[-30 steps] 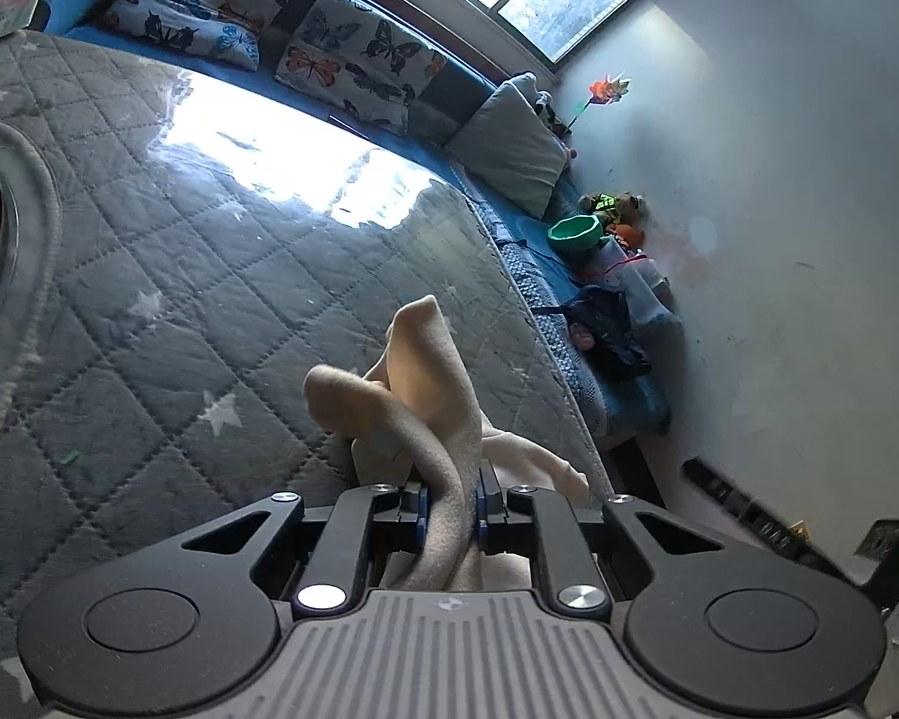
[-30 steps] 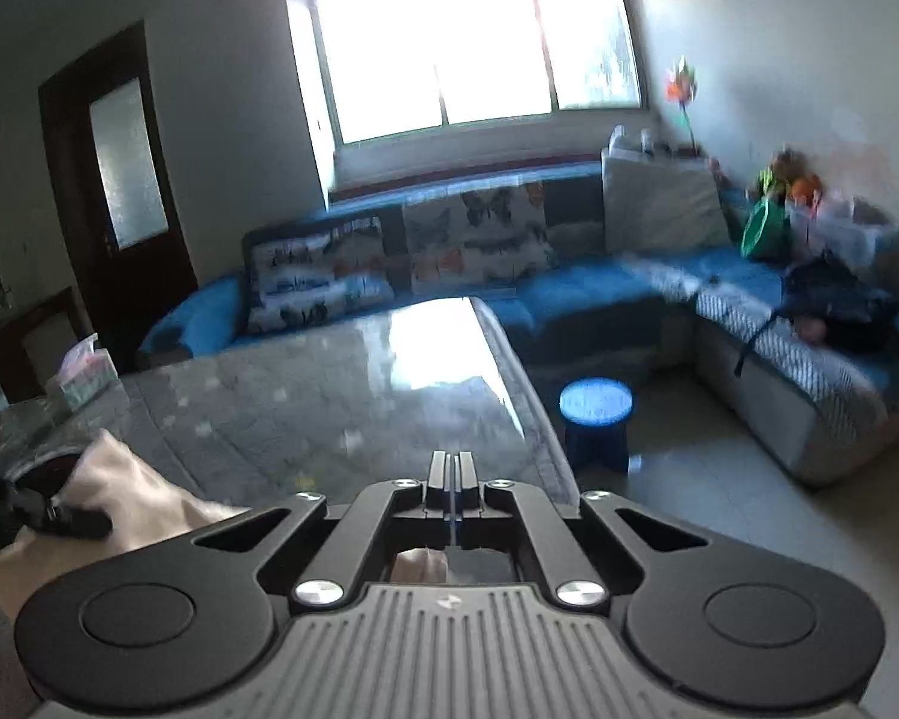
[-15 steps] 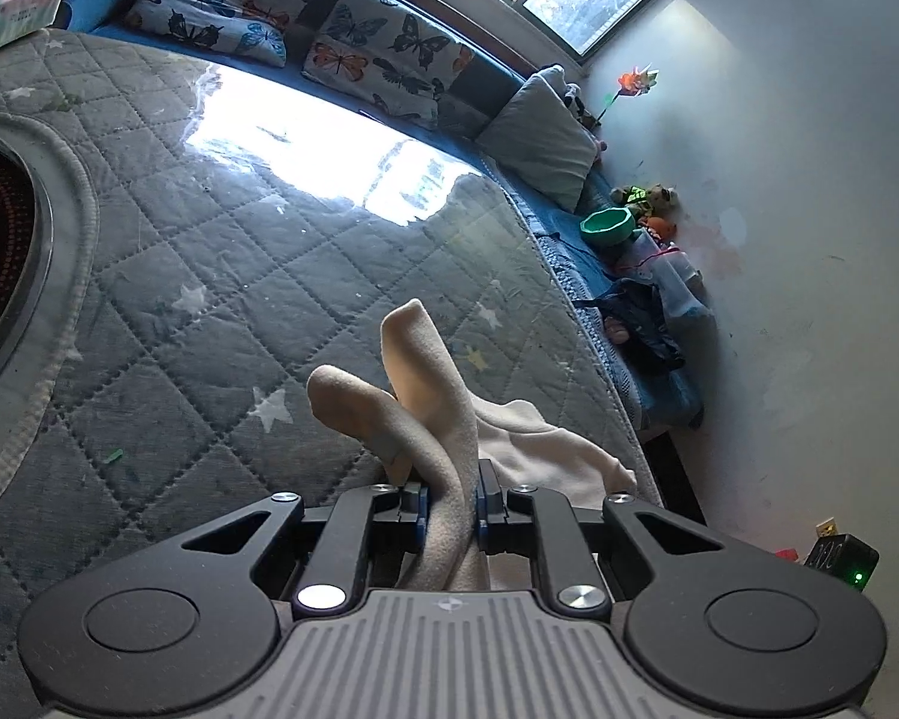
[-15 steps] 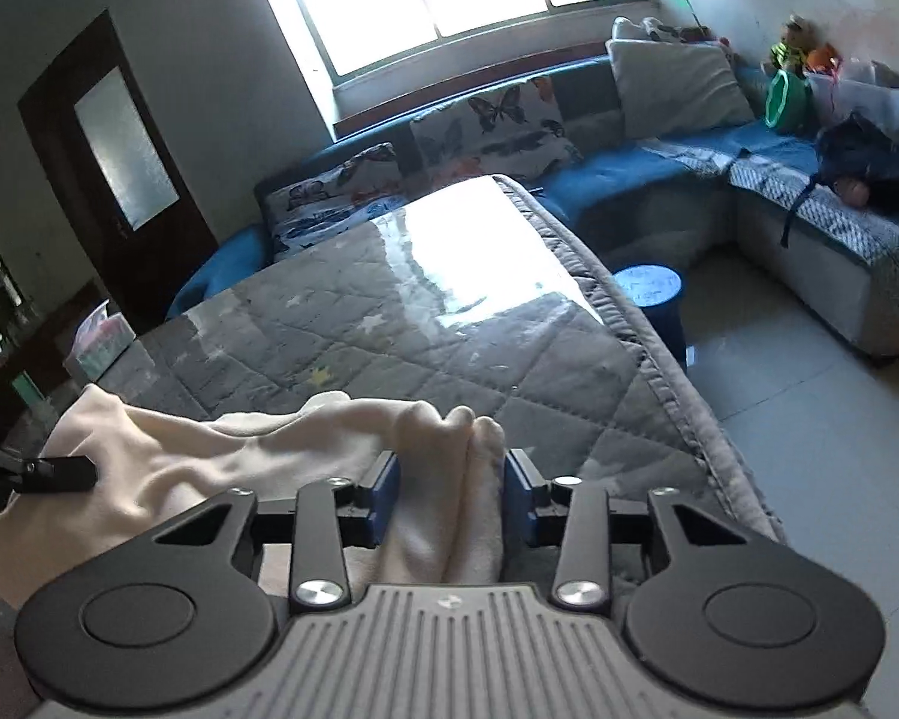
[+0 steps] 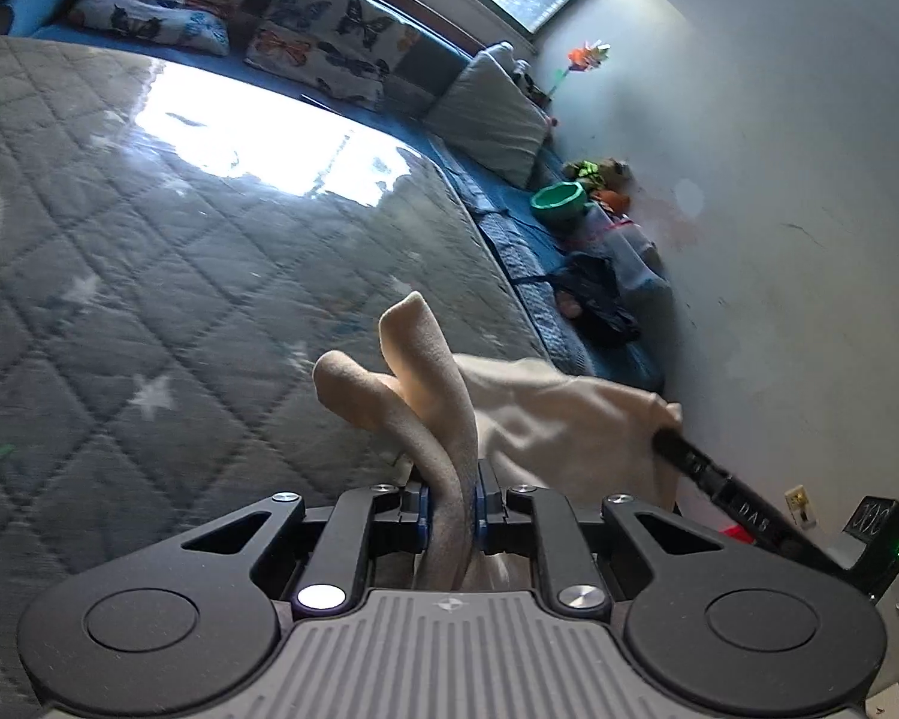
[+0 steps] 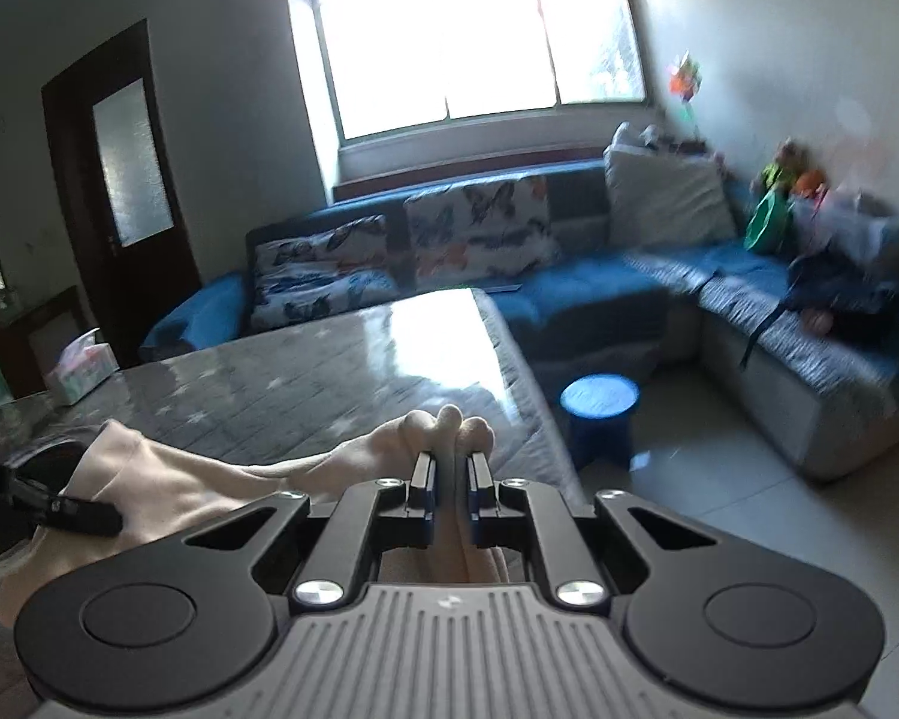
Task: Fold clothes
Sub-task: 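Lift the bundle with both grippers and carry it across the table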
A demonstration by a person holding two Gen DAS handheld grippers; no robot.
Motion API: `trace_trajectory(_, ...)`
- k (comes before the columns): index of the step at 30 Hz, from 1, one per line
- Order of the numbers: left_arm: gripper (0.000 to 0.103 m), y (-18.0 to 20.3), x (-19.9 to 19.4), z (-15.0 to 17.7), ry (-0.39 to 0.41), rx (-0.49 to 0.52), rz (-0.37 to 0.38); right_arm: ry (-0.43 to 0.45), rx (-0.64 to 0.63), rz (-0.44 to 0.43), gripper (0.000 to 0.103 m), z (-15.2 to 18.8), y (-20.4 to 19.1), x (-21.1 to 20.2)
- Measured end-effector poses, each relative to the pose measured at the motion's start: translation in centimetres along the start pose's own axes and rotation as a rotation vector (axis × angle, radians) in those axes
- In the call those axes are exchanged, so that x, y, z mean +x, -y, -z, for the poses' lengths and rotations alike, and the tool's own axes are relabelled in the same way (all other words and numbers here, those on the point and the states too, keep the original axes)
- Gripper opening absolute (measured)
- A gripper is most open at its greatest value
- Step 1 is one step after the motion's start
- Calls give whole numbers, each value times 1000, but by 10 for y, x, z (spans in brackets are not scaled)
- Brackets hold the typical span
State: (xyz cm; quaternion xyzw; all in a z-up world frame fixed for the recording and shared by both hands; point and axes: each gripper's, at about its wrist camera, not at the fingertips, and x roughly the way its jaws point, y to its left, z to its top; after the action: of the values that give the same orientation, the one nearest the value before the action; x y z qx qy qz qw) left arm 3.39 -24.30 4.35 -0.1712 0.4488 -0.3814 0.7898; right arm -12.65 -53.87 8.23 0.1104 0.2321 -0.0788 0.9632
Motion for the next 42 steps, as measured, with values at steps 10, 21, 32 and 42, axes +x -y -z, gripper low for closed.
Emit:
trace_trajectory(10, 15, 12, 23, 3, -50, 28, 12, -23, 8, 75, 9, 2, 20, 5)
trace_trajectory(21, 22, -3, 33, 6, -76, 27, -67, -121, 45, 98, 13, 21, 34, 35)
trace_trajectory(32, 28, -1, 19, 4, 9, 88, -173, -109, -4, 61, 22, 16, 20, 25)
trace_trajectory(42, 28, -6, 23, 1, 9, 86, -204, -171, -79, -96, 22, 19, -29, 51)
